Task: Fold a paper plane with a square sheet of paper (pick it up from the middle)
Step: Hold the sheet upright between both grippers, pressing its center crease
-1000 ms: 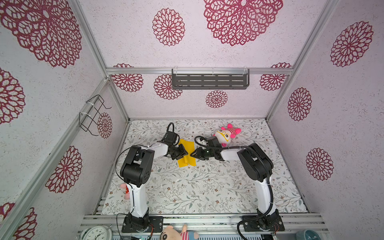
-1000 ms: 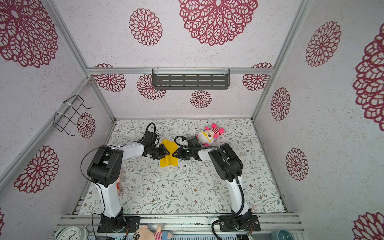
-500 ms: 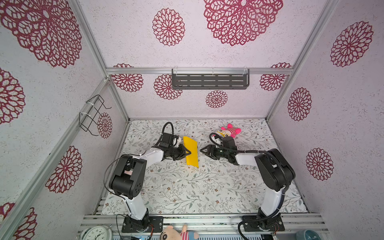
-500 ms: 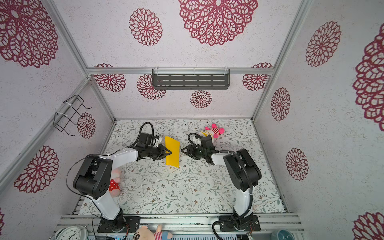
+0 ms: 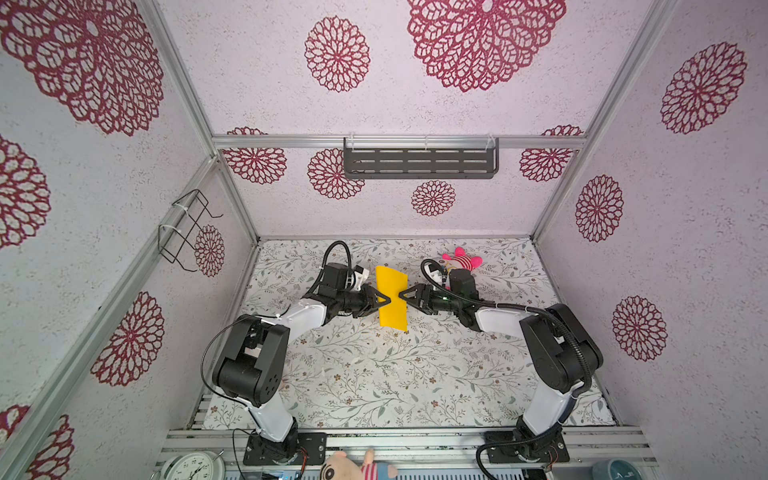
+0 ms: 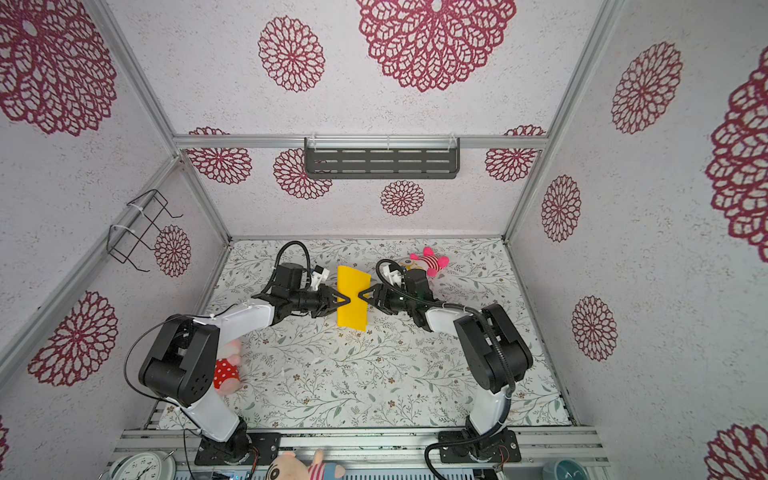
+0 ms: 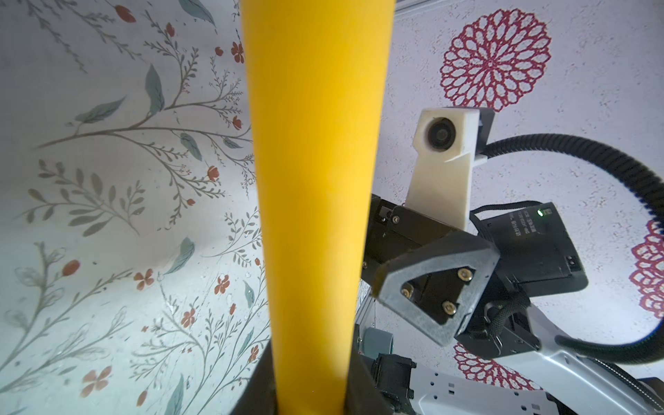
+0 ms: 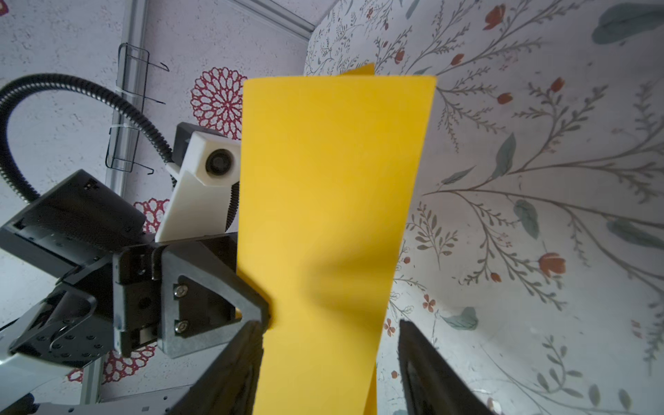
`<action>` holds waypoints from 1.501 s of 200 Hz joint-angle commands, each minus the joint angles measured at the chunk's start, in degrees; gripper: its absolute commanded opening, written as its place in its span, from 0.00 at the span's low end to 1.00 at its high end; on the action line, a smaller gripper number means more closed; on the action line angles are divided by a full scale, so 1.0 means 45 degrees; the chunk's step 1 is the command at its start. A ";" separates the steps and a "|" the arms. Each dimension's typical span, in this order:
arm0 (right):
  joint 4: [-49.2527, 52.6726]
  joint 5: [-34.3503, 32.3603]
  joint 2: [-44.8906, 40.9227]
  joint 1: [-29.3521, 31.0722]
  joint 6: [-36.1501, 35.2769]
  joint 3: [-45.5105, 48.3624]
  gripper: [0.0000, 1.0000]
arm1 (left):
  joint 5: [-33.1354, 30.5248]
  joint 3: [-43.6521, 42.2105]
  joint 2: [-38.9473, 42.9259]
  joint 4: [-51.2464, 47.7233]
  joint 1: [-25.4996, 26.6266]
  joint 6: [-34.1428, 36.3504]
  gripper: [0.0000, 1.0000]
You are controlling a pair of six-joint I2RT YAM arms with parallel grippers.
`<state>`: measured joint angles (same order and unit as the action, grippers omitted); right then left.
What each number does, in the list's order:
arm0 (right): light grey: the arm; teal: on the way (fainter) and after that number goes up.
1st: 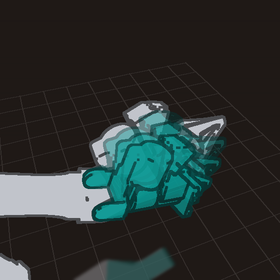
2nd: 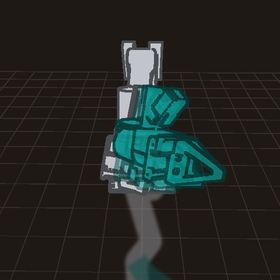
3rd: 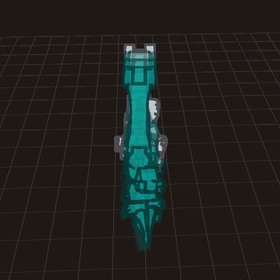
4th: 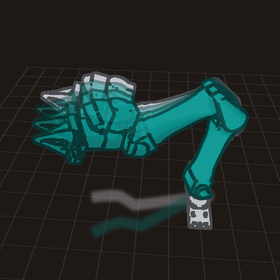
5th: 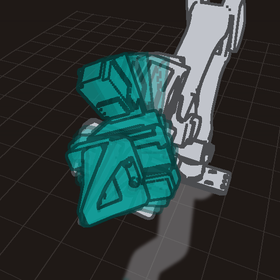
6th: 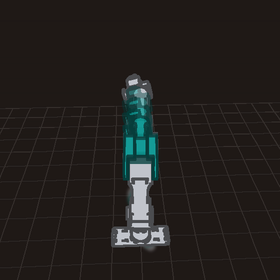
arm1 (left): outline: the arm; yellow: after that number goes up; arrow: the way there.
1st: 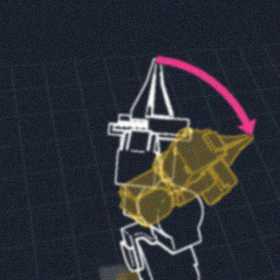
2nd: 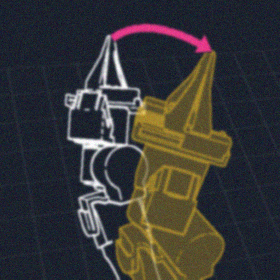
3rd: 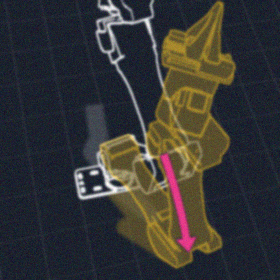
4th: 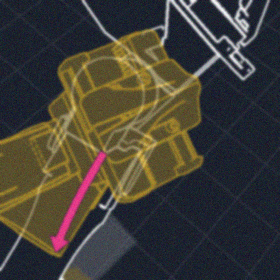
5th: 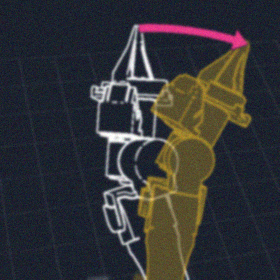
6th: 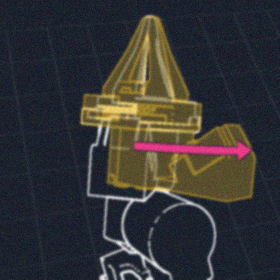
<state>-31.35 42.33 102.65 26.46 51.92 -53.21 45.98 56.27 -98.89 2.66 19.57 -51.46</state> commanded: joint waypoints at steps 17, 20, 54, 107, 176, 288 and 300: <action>-0.0689 0.0438 -0.0206 0.0005 0.0142 -0.0012 0.52 | -0.0216 0.0142 -0.0446 -0.0785 0.0072 0.0419 0.25; -0.0689 0.0438 -0.0196 0.0005 0.0132 0.0006 0.51 | -0.0217 0.0131 -0.0480 -0.0800 0.0075 0.0420 0.25; -0.1337 0.0589 -0.0125 0.0006 0.0506 0.0342 0.43 | -0.0198 0.0117 -0.0713 -0.0878 0.0090 0.0401 0.26; -0.3009 0.0489 0.0268 0.0085 0.0878 0.1600 0.36 | 0.0114 0.0126 -0.1019 -0.0882 0.0216 0.0380 0.25; -0.4241 0.0536 0.0776 0.0333 0.1550 0.1601 0.26 | 0.0037 0.0132 -0.1091 -0.0976 0.0292 0.0342 0.26; -0.3752 0.0393 0.1004 0.0566 0.1273 0.1244 0.18 | 0.0263 0.0152 -0.0938 -0.1007 0.0318 0.0215 0.27; -0.3481 0.0309 0.0932 0.0578 0.1229 0.1139 0.11 | 0.0095 0.0170 -0.0902 -0.1259 0.0293 0.0328 0.30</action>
<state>-45.93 43.38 107.31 28.69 57.60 -46.02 46.63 56.27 -103.31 -1.65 20.67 -50.59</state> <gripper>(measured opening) 0.157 0.278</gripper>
